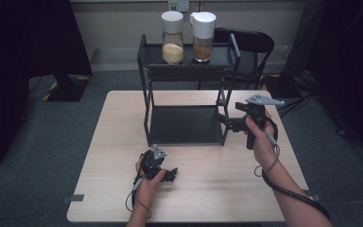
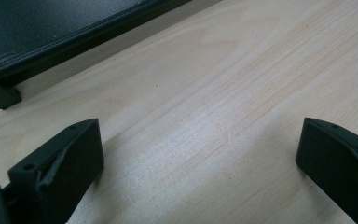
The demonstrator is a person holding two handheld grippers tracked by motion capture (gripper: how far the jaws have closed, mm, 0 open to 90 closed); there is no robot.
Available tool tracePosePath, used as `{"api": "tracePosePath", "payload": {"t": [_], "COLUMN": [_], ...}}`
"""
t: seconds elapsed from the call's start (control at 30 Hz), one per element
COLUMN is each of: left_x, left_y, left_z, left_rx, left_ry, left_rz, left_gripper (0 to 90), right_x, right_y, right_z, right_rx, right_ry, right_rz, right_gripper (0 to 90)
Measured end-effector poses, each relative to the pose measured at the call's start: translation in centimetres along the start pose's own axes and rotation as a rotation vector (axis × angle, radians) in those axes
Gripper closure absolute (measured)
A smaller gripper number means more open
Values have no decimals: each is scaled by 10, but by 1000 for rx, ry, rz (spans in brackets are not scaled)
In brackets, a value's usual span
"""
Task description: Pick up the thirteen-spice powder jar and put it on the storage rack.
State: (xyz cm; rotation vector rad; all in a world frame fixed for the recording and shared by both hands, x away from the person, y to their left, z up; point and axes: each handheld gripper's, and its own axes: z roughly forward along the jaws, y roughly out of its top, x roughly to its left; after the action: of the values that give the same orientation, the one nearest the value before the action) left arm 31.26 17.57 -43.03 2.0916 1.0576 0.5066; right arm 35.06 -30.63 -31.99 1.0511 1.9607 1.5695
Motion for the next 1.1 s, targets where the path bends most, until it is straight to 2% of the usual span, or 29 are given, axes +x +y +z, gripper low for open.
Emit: {"api": "tracePosePath", "payload": {"t": [0.53,0.7,0.77,1.03,1.1], "left_x": [0,0,0,0,0], "left_y": [0,0,0,0,0], "left_z": [0,0,0,0,0], "left_rx": [0,0,0,1,1], "left_ry": [0,0,0,-1,0], "left_rz": [0,0,0,0,-1], "left_gripper": [0,0,0,0,0], "right_x": [-9,-10,-12,-19,-20], "right_y": [-41,-59,-69,-101,-106], "right_z": [-8,-10,-10,-13,-15], "right_rx": [32,67,80,137,156], "right_ry": [-13,-24,-18,-47,-56], "right_rz": [16,-2,9,10,-4], "right_gripper": [10,10,10,11,9]}}
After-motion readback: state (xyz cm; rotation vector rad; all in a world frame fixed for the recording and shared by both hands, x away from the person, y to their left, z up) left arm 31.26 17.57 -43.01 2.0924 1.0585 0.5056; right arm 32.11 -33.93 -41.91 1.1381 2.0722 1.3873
